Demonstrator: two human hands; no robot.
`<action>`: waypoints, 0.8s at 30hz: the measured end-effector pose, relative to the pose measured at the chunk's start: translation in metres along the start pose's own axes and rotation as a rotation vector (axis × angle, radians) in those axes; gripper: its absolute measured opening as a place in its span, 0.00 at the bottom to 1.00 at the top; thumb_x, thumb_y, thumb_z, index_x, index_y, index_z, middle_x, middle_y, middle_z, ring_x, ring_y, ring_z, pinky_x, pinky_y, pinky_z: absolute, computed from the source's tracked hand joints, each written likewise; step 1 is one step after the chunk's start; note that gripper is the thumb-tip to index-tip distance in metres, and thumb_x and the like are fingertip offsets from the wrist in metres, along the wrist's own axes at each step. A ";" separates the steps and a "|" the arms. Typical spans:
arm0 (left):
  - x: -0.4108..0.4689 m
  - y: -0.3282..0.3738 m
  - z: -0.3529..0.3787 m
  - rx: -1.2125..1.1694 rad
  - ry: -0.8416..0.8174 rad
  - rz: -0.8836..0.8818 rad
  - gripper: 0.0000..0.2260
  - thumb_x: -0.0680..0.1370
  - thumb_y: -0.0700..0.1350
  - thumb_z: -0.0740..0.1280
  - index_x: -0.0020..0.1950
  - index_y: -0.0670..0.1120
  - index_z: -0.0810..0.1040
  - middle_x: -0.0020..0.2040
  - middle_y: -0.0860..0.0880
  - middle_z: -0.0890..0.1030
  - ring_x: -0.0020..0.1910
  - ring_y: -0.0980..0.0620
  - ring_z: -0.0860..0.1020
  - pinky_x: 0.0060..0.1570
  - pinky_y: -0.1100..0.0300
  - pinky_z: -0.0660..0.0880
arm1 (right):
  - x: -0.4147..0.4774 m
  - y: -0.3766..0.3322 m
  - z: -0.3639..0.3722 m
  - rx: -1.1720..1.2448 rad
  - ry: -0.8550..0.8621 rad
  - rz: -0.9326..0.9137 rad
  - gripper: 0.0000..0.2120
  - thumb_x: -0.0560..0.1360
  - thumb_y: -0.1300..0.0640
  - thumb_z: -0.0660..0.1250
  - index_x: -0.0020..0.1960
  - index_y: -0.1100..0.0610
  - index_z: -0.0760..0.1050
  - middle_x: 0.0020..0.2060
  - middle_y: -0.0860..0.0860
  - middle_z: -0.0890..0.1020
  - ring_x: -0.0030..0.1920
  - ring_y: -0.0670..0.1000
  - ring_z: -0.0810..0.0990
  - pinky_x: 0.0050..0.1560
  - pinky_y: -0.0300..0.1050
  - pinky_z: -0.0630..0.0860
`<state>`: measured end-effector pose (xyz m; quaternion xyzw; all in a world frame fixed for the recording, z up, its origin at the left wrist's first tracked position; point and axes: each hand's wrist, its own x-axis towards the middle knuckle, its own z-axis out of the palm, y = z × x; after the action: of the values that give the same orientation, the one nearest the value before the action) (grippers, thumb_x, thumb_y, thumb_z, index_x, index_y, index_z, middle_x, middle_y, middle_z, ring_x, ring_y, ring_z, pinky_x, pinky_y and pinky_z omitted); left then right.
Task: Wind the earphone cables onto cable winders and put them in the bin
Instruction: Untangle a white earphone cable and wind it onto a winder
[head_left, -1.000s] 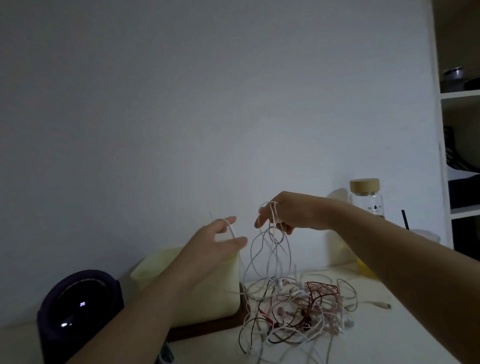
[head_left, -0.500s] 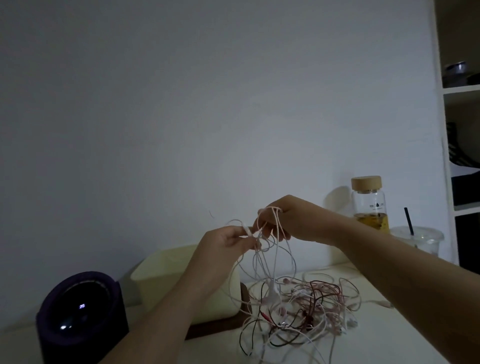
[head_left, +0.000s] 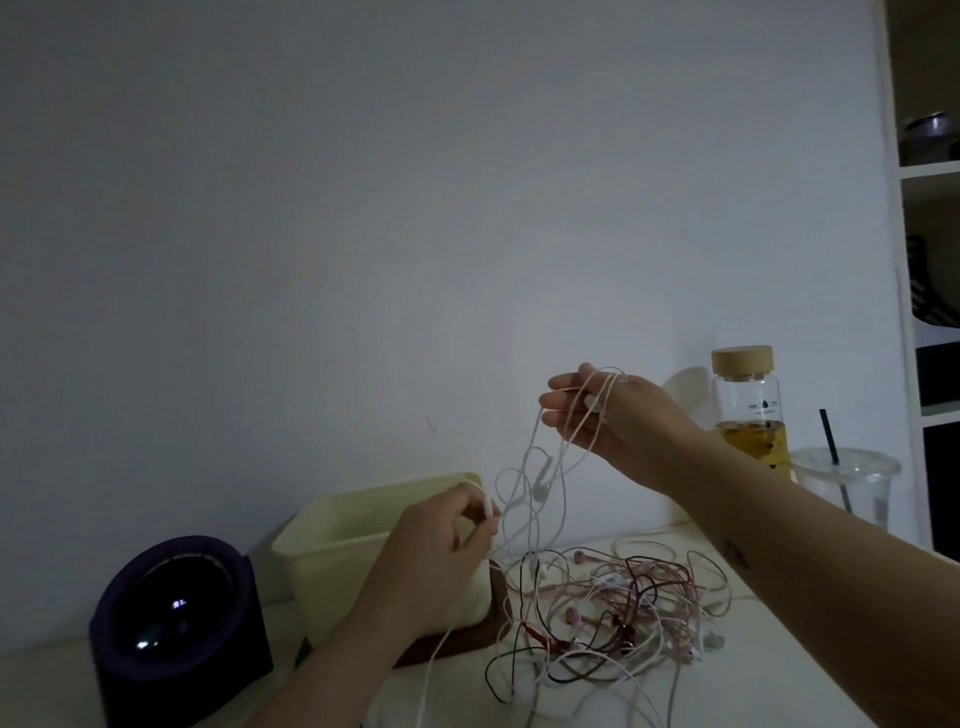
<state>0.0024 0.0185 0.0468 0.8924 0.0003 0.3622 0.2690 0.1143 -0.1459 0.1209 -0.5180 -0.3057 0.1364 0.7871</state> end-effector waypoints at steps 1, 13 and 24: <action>0.000 0.000 0.003 -0.012 0.012 -0.008 0.06 0.78 0.43 0.67 0.41 0.49 0.76 0.24 0.60 0.73 0.23 0.57 0.64 0.26 0.67 0.61 | -0.001 -0.001 0.002 -0.046 -0.021 -0.001 0.16 0.83 0.57 0.52 0.48 0.62 0.75 0.34 0.54 0.83 0.37 0.52 0.81 0.43 0.44 0.76; 0.022 -0.011 0.008 -0.980 0.200 -0.834 0.07 0.79 0.36 0.59 0.43 0.38 0.73 0.33 0.46 0.72 0.21 0.57 0.64 0.18 0.68 0.61 | 0.009 -0.013 -0.007 -0.092 0.207 -0.486 0.15 0.83 0.55 0.52 0.49 0.53 0.77 0.52 0.51 0.81 0.61 0.51 0.77 0.57 0.48 0.77; 0.023 -0.024 0.016 -1.264 0.421 -1.066 0.10 0.80 0.33 0.51 0.41 0.38 0.67 0.36 0.44 0.68 0.26 0.55 0.62 0.17 0.72 0.63 | 0.007 -0.004 -0.006 -0.602 0.407 -0.724 0.14 0.83 0.58 0.53 0.64 0.52 0.73 0.77 0.52 0.46 0.76 0.49 0.50 0.66 0.22 0.54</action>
<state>0.0346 0.0362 0.0411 0.3693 0.2680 0.2775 0.8454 0.1226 -0.1481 0.1253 -0.5987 -0.3318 -0.3427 0.6435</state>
